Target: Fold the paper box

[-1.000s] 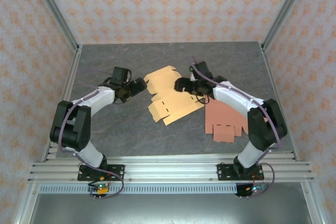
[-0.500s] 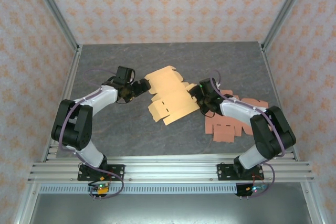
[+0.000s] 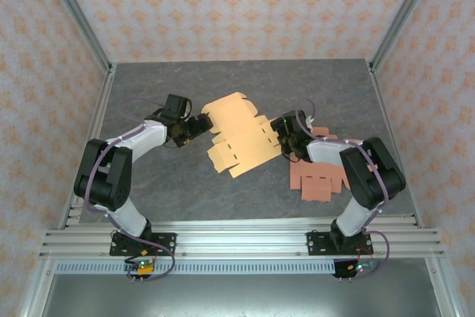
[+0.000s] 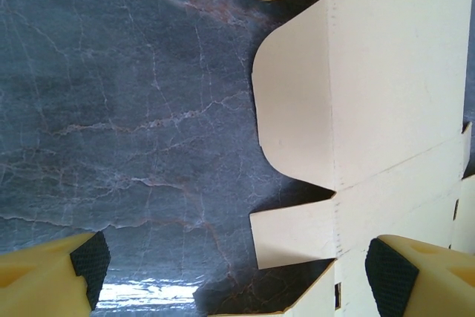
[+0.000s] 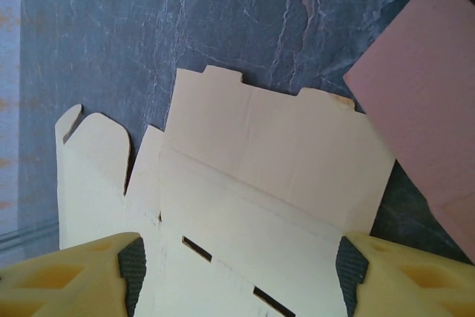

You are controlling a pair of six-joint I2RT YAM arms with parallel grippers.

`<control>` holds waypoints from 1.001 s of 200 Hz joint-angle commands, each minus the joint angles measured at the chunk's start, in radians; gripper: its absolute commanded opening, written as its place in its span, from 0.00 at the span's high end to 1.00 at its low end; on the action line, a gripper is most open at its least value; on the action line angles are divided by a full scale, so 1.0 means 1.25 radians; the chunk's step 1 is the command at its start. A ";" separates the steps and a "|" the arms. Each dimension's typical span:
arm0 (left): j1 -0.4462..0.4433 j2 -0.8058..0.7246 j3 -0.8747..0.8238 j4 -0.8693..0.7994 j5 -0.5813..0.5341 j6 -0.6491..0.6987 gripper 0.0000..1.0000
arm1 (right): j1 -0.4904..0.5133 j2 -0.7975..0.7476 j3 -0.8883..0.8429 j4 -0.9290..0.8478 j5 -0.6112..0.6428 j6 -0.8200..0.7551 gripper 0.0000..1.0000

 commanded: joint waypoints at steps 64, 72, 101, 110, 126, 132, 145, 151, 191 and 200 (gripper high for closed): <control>0.000 -0.033 0.019 -0.041 -0.039 0.006 0.07 | -0.002 -0.037 -0.025 -0.020 0.030 0.058 0.25; 0.001 -0.033 0.018 -0.039 -0.043 0.010 0.07 | -0.001 -0.046 -0.023 -0.036 0.031 0.059 0.25; 0.001 -0.025 0.030 -0.061 -0.049 0.014 0.07 | -0.002 -0.081 -0.027 -0.104 0.047 0.078 0.20; 0.001 -0.028 0.021 -0.051 -0.048 0.009 0.07 | -0.002 -0.080 -0.031 -0.098 0.043 0.073 0.19; 0.001 -0.024 0.016 -0.050 -0.056 0.011 0.07 | -0.001 -0.069 -0.034 -0.097 0.045 0.074 0.19; 0.001 -0.024 0.017 -0.054 -0.059 0.011 0.07 | -0.001 -0.067 -0.037 -0.093 0.043 0.083 0.19; 0.000 -0.027 0.019 -0.063 -0.060 0.009 0.07 | -0.001 -0.061 -0.052 -0.063 0.034 0.106 0.19; 0.001 -0.032 0.016 -0.060 -0.060 0.007 0.07 | -0.002 -0.061 -0.057 -0.051 0.031 0.114 0.19; 0.001 -0.038 0.027 -0.084 -0.082 0.024 0.07 | -0.001 -0.095 -0.043 -0.130 0.058 0.118 0.19; 0.001 -0.043 0.026 -0.084 -0.082 0.023 0.07 | -0.001 -0.107 -0.035 -0.165 0.059 0.120 0.19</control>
